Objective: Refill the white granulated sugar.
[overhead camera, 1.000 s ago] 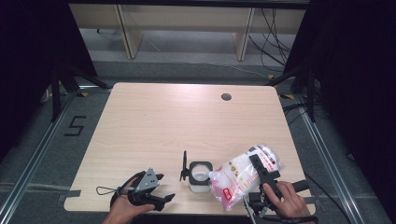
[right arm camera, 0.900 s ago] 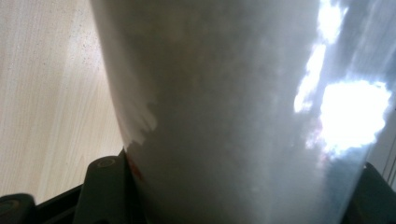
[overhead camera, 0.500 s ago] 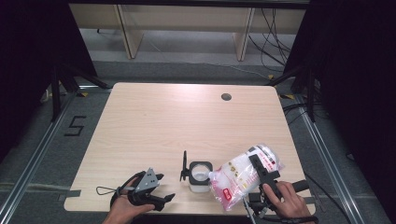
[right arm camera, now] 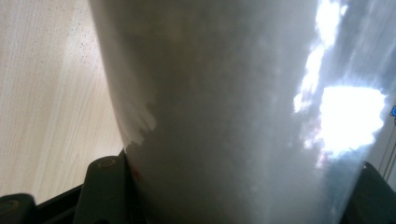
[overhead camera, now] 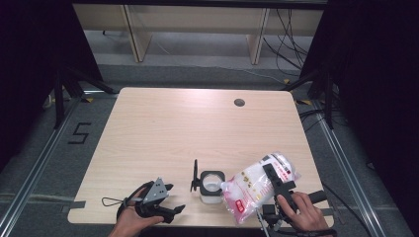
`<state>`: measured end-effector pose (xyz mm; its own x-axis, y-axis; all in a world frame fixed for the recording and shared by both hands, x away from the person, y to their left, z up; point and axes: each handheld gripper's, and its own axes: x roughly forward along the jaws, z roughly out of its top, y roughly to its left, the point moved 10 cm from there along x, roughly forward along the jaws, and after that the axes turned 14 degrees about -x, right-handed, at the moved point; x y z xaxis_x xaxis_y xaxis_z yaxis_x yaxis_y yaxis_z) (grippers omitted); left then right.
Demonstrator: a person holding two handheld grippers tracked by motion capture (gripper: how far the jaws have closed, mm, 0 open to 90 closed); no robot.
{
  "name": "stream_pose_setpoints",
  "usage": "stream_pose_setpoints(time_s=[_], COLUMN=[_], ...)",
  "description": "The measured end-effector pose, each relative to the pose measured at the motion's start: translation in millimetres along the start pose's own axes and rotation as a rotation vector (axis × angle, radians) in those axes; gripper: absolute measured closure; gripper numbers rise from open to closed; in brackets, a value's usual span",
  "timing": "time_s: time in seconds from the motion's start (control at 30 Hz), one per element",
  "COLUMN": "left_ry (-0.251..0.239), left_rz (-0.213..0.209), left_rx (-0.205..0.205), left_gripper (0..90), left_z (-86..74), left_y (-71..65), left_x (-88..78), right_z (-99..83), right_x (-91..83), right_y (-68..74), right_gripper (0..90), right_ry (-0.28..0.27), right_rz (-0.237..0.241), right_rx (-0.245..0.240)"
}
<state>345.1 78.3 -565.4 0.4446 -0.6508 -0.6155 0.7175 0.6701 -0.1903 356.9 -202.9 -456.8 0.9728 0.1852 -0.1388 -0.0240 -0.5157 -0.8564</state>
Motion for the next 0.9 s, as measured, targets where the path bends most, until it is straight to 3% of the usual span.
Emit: stream_pose_setpoints(time_s=[0.07, 0.33, 0.4, 0.67, 0.9], left_ry=[-0.004, 0.010, 0.006, -0.007, 0.002], left_rz=[-0.001, 0.000, -0.026, 0.003, -0.009], left_rx=[-0.002, 0.008, -0.014, -0.003, -0.006], left_gripper=[20.8, 20.8, 20.9, 20.8, 20.8], left_z=[0.2, -0.7, -0.6, 0.3, -0.2], left_y=[-0.3, 0.8, -3.5, -0.1, -0.8], left_x=[0.0, -0.5, -0.5, 0.0, 0.4], right_z=[0.9, 0.4, 0.2, 0.2, 0.2], right_x=[-0.1, -0.4, -0.1, -0.3, -0.5], right_y=[-4.6, -3.7, -4.2, -4.4, -3.9], right_gripper=[40.7, 40.7, 40.7, 40.7, 40.7], right_ry=[-0.006, -0.007, -0.004, -0.005, -0.006], right_rz=[-0.008, 0.001, -0.007, -0.006, 0.000], right_rx=[-0.044, -0.031, -0.036, -0.034, -0.033])
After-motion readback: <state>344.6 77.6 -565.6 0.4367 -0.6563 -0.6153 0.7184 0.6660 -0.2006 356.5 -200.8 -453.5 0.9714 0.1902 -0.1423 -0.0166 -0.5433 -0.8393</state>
